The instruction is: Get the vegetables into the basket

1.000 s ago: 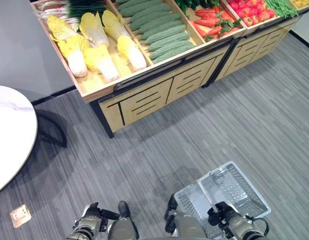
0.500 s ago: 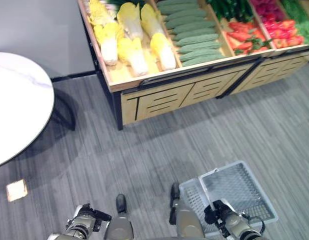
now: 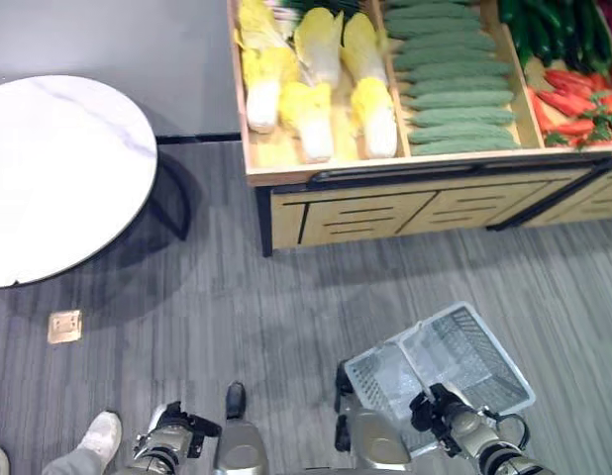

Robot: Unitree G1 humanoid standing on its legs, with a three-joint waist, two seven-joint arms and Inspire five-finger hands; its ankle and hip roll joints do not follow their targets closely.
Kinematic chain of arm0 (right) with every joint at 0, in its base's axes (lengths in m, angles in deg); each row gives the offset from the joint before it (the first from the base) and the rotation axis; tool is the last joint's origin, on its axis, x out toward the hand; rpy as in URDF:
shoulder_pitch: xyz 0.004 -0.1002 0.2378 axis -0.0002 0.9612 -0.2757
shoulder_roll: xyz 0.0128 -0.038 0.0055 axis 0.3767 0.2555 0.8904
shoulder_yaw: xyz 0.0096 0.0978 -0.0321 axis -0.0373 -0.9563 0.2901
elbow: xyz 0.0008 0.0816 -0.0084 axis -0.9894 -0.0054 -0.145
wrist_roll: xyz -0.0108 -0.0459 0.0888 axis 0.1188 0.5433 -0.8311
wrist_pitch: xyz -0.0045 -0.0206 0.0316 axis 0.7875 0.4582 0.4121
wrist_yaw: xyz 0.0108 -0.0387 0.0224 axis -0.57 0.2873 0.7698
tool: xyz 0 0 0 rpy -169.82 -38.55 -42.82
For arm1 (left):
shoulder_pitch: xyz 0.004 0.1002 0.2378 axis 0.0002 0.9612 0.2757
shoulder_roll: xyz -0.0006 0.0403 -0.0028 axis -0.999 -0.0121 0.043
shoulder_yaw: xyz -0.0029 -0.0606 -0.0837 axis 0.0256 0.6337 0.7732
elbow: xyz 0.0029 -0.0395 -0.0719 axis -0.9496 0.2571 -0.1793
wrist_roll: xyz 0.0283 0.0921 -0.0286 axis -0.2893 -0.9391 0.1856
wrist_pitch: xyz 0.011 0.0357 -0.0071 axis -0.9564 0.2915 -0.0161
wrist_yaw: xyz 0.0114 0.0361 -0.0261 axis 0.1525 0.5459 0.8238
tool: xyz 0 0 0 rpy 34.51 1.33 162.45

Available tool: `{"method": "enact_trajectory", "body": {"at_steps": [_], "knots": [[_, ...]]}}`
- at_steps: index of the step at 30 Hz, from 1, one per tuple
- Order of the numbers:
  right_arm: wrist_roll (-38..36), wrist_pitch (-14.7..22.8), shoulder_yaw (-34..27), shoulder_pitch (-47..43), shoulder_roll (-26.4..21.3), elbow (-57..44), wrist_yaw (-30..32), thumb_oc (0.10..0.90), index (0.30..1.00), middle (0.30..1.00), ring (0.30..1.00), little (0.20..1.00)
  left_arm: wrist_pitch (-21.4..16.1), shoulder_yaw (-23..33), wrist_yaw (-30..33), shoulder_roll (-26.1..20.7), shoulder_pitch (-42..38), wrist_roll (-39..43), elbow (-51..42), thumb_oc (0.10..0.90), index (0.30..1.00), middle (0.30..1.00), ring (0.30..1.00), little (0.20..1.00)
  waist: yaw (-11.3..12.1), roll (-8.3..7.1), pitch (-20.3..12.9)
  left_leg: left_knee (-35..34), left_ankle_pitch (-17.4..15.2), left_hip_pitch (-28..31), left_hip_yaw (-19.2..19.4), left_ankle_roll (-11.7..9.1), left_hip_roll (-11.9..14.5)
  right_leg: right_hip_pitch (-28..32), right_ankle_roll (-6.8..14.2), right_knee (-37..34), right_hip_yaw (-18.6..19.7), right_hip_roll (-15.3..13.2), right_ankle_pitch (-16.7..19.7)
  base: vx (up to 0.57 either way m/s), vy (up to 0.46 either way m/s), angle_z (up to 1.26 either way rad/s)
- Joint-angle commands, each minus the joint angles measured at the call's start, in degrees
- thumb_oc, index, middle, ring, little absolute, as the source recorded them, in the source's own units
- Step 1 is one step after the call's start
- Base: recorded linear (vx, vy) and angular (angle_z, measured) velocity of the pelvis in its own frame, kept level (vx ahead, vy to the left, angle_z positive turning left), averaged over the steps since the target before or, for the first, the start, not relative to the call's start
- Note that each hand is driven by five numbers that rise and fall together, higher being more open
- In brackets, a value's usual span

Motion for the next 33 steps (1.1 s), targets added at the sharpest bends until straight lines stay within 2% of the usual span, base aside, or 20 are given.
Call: {"method": "enact_trajectory", "body": {"at_steps": [1, 3, 4, 6, 11, 13, 16, 17, 19, 20, 21, 22, 23, 25, 26, 27, 28, 29, 31, 33], "knots": [[0.4, -0.4, 2.4, 2.1, -0.9, 0.3, -0.4, 0.400, 0.300, 0.300, 0.300, 0.300, -0.3, 1.3, 3.5, -2.0, 1.8, 3.3, 0.0, 0.900, 1.000, 1.000, 1.000, 1.000, 0.7, -0.50, -3.1, 4.1, -4.0, -1.1, -1.2, 0.2, -1.8, -3.6, 5.4, 5.2, 0.8, -4.0, -3.8, 0.03, -0.101, 0.20], [0.8, -0.3, 2.7, 2.0, -1.3, 0.2, -0.6, 0.400, 0.300, 0.300, 0.300, 0.300, -1.6, 2.1, 4.4, -2.4, 1.6, 5.8, -2.6, 0.900, 1.000, 1.000, 1.000, 1.000, 1.0, 0.16, -3.5, 3.8, -3.5, -0.8, -1.6, -0.1, -1.3, -3.0, 5.2, 5.1, 0.2, -3.6, -4.4, 0.02, -0.111, 0.22], [1.2, -0.4, 2.9, 1.7, -1.9, -0.4, -0.6, 0.400, 0.300, 0.300, 0.300, 0.300, -2.8, 2.6, 5.0, -3.0, 1.8, 7.4, -6.6, 0.900, 1.000, 1.000, 1.000, 1.000, 1.1, 1.12, -3.9, 3.6, -2.9, -0.7, -2.2, -0.5, -1.0, -1.7, 4.9, 4.8, -0.6, -3.2, -4.9, 0.02, -0.150, 0.18], [1.8, -0.4, 2.7, 1.5, -2.9, -1.3, -1.0, 0.400, 0.300, 0.300, 0.300, 0.300, -4.8, 3.6, 5.8, -4.3, 2.0, 9.1, -14.1, 0.900, 1.000, 1.000, 1.000, 1.000, 1.3, 1.88, -4.3, 3.5, -2.3, -0.5, -2.5, -0.7, -0.6, -0.8, 4.6, 4.6, -0.9, -2.8, -5.4, 0.00, -0.105, 0.20], [1.9, 0.0, 0.2, 1.7, -6.3, -6.4, -2.4, 0.400, 0.300, 0.300, 0.300, 0.300, -8.6, 10.1, 5.1, -10.6, 7.4, 9.4, -41.7, 0.900, 1.000, 1.000, 1.000, 1.000, 1.3, 3.65, -5.0, 2.7, -1.3, 0.5, -2.8, -1.2, 0.4, 1.0, 3.9, 4.5, -1.5, -1.6, -6.7, -0.01, -0.072, 0.10], [1.9, 0.0, -0.6, 1.9, -7.0, -6.4, -3.4, 0.400, 0.300, 0.300, 0.300, 0.300, -8.9, 12.5, 4.9, -11.8, 8.2, 8.5, -43.7, 0.900, 1.000, 1.000, 1.000, 1.000, 1.0, 4.14, -5.4, 2.4, -1.3, 1.0, -2.6, -1.3, 0.6, 1.5, 3.7, 4.4, -1.4, -1.5, -7.1, 0.01, -0.013, 0.03], [2.2, 0.1, -0.8, 2.4, -7.1, -5.8, -4.1, 0.400, 0.300, 0.300, 0.300, 0.300, -8.4, 13.7, 5.3, -16.5, 7.0, 2.9, -49.7, 0.900, 1.000, 1.000, 1.000, 1.000, 0.5, 5.02, -6.1, 2.3, -1.5, 1.6, -2.3, -1.4, 0.7, 2.2, 3.6, 4.4, -1.4, -1.3, -7.4, 0.01, -0.009, -0.03], [2.2, 0.1, -0.8, 2.5, -7.0, -5.8, -4.1, 0.400, 0.300, 0.300, 0.300, 0.300, -8.3, 13.7, 5.2, -16.5, 7.1, 2.9, -49.9, 0.900, 1.000, 1.000, 1.000, 1.000, 0.5, 4.98, -6.1, 2.3, -1.6, 1.7, -2.3, -1.4, 0.7, 2.3, 3.6, 4.4, -1.3, -1.3, -7.4, 0.03, 0.005, -0.07], [2.8, 0.4, -1.1, 3.2, -7.4, -5.8, -4.4, 0.400, 0.300, 0.300, 0.300, 0.300, -7.7, 14.4, 6.1, -22.0, 6.8, -5.3, -55.8, 0.900, 1.000, 1.000, 1.000, 1.000, -0.1, 5.83, -6.6, 2.2, -2.0, 2.3, -2.1, -1.4, 0.6, 2.8, 3.6, 4.1, -0.9, -1.3, -7.5, 0.03, 0.010, -0.05], [2.8, 0.4, -1.1, 3.2, -7.3, -5.8, -4.4, 0.400, 0.300, 0.300, 0.300, 0.300, -7.6, 14.4, 6.1, -22.0, 6.8, -5.3, -55.8, 0.900, 1.000, 1.000, 1.000, 1.000, -0.1, 5.82, -6.6, 2.2, -2.0, 2.3, -2.1, -1.4, 0.6, 2.8, 3.6, 4.1, -0.9, -1.3, -7.5, 0.05, 0.029, -0.03], [3.4, 0.8, -1.0, 3.8, -7.8, -5.8, -4.3, 0.400, 0.300, 0.300, 0.300, 0.300, -7.4, 14.6, 6.2, -27.2, 6.4, -11.2, -58.4, 0.900, 1.000, 1.000, 1.000, 1.000, -0.6, 6.43, -7.2, 1.8, -2.3, 3.0, -1.7, -1.5, 0.6, 3.1, 3.6, 4.0, -0.7, -1.3, -7.6, 0.06, 0.032, -0.03], [3.6, 1.0, -1.1, 4.3, -8.0, -5.7, -4.3, 0.400, 0.300, 0.300, 0.300, 0.300, -7.1, 15.0, 6.3, -29.8, 6.3, -13.3, -60.0, 0.900, 1.000, 1.000, 1.000, 1.000, -0.8, 6.73, -7.5, 1.5, -2.4, 3.3, -1.4, -1.5, 0.6, 3.2, 3.7, 3.9, -0.6, -1.4, -7.6, 0.08, 0.045, -0.10], [3.8, 1.3, -1.0, 4.8, -8.2, -5.8, -4.2, 0.400, 0.300, 0.300, 0.300, 0.300, -7.0, 14.4, 6.0, -33.6, 5.1, -16.4, -60.4, 0.900, 1.000, 1.000, 1.000, 1.000, -1.2, 7.18, -7.8, 1.1, -2.5, 3.9, -1.1, -1.5, 0.6, 3.5, 3.8, 3.8, -0.2, -1.3, -7.5, 0.06, 0.033, -0.14], [4.5, 1.8, -0.6, 5.4, -8.4, -5.8, -4.0, 0.400, 0.300, 0.300, 0.300, 0.300, -6.9, 13.5, 6.2, -37.9, 3.8, -20.3, -61.7, 0.900, 1.000, 1.000, 1.000, 1.000, -2.1, 7.91, -8.4, 0.7, -2.5, 4.1, -0.9, -1.5, 0.5, 3.4, 4.0, 3.7, 0.2, -1.5, -7.4, 0.04, 0.035, -0.15], [4.5, 1.9, -0.7, 5.5, -8.2, -5.8, -4.0, 0.400, 0.300, 0.300, 0.300, 0.300, -6.8, 13.3, 6.2, -38.0, 3.6, -20.4, -61.7, 0.900, 1.000, 1.000, 1.000, 1.000, -2.0, 7.79, -8.4, 0.6, -2.5, 4.2, -0.8, -1.5, 0.5, 3.4, 4.0, 3.7, 0.2, -1.4, -7.4, 0.06, 0.057, -0.09], [5.2, 2.6, 0.0, 5.8, -8.3, -5.5, -3.8, 0.400, 0.300, 0.300, 0.300, 0.300, -7.0, 11.0, 5.7, -42.7, 1.5, -24.5, -61.1, 0.900, 1.000, 1.000, 1.000, 1.000, -2.9, 8.51, -9.0, 0.2, -2.6, 4.7, -0.2, -1.5, 0.3, 3.3, 4.2, 3.6, 0.7, -1.6, -7.1, 0.04, 0.041, -0.12], [5.2, 2.6, -0.1, 5.8, -8.2, -5.5, -3.8, 0.400, 0.300, 0.300, 0.300, 0.300, -7.0, 10.9, 5.8, -42.7, 1.3, -24.5, -61.0, 0.900, 1.000, 1.000, 1.000, 1.000, -2.8, 8.49, -9.0, 0.1, -2.6, 4.7, -0.2, -1.5, 0.3, 3.3, 4.2, 3.6, 0.8, -1.6, -7.1, 0.08, 0.081, -0.14], [6.0, 3.2, 0.7, 6.0, -8.3, -5.4, -3.5, 0.400, 0.300, 0.300, 0.300, 0.300, -6.5, 8.7, 5.5, -46.8, -0.8, -28.2, -60.4, 0.900, 1.000, 1.000, 1.000, 1.000, -3.9, 9.24, -9.3, -0.4, -2.7, 5.2, 0.4, -1.5, 0.0, 3.1, 4.4, 3.4, 1.4, -1.7, -6.8, 0.05, 0.054, -0.16], [6.7, 3.8, 1.3, 6.2, -8.3, -5.6, -3.2, 0.400, 0.300, 0.300, 0.300, 0.300, -6.2, 5.2, 5.5, -50.4, -4.0, -32.3, -59.8, 0.900, 1.000, 1.000, 1.000, 1.000, -4.7, 9.85, -9.7, -1.2, -2.5, 5.5, 1.2, -1.5, -0.3, 2.6, 4.7, 3.2, 2.1, -1.9, -6.4, 0.04, 0.073, -0.17], [7.4, 4.6, 2.2, 6.7, -8.7, -5.9, -3.2, 0.400, 0.300, 0.300, 0.300, 0.300, -6.1, -1.4, 5.0, -54.5, -10.2, -37.0, -56.8, 0.900, 1.000, 1.000, 1.000, 1.000, -6.0, 10.58, -10.0, -2.2, -2.2, 5.5, 2.2, -1.6, -0.5, 1.6, 5.2, 2.8, 2.9, -2.1, -5.6, 0.03, 0.088, -0.33]]}}
